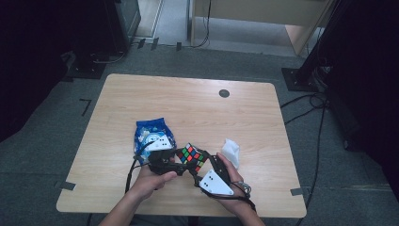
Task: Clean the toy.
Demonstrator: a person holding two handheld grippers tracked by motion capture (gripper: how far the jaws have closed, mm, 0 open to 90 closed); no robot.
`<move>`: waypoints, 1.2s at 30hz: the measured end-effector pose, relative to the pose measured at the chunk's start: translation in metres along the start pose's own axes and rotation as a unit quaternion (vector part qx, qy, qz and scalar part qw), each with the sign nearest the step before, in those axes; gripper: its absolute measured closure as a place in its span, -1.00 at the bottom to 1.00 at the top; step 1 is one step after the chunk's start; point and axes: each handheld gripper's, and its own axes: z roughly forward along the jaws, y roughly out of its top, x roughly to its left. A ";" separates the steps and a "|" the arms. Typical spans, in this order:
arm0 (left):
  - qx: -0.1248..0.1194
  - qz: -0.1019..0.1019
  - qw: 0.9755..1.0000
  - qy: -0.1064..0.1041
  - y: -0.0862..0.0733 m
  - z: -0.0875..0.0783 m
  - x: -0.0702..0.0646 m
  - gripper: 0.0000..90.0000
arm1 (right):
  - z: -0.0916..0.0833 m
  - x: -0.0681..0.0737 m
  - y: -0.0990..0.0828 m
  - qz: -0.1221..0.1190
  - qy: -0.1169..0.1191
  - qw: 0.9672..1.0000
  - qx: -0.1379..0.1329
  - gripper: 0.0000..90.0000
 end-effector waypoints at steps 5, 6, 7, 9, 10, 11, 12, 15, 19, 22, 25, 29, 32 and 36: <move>-0.018 -0.004 1.000 -0.010 0.002 -0.005 0.000 -0.41 | 0.000 -0.006 -0.002 0.050 0.002 0.999 0.000 -0.22; -0.024 -0.005 1.000 -0.012 0.002 -0.007 0.000 -0.43 | -0.001 -0.007 -0.003 0.054 0.001 0.999 0.001 -0.22; -0.031 -0.006 0.999 -0.014 0.003 -0.008 0.001 -0.46 | -0.001 -0.009 -0.004 0.058 -0.003 0.998 0.002 -0.22; -0.044 -0.006 0.999 -0.016 0.004 -0.012 0.001 -0.48 | -0.002 -0.012 -0.006 0.066 -0.008 0.998 0.006 -0.22; -0.050 -0.007 0.999 -0.016 0.005 -0.014 0.002 -0.48 | -0.003 -0.014 -0.007 0.067 -0.011 0.998 0.007 -0.22; -0.056 -0.007 0.998 -0.015 0.005 -0.016 0.002 -0.48 | -0.004 -0.016 -0.008 0.071 -0.014 0.997 0.010 -0.22; -0.064 -0.007 0.998 -0.013 0.006 -0.018 0.003 -0.48 | -0.005 -0.019 -0.010 0.076 -0.018 0.997 0.010 -0.22; -0.068 -0.007 0.998 -0.006 0.006 -0.020 0.004 -0.48 | -0.012 -0.030 -0.015 0.087 -0.032 0.996 0.015 -0.22; -0.053 0.002 0.998 0.020 0.000 -0.011 0.003 -0.46 | -0.025 -0.048 -0.024 0.106 -0.054 0.993 0.022 -0.22; -0.034 0.017 0.999 0.034 -0.006 0.001 0.000 -0.43 | -0.035 -0.060 -0.032 0.118 -0.069 0.990 0.031 -0.22; -0.024 0.029 0.998 0.043 -0.009 0.008 -0.003 -0.37 | -0.042 -0.067 -0.038 0.135 -0.073 0.988 0.033 -0.22; -0.023 0.029 0.998 0.046 -0.010 0.012 -0.007 -0.29 | -0.044 -0.069 -0.038 0.159 -0.067 0.985 0.021 -0.22; -0.029 0.022 0.999 0.037 -0.009 0.011 -0.008 -0.29 | -0.042 -0.066 -0.034 0.175 -0.059 0.983 0.012 -0.22; -0.059 -0.008 0.998 0.013 -0.005 0.005 -0.006 -0.31 | -0.034 -0.053 -0.029 0.181 -0.039 0.983 0.007 -0.22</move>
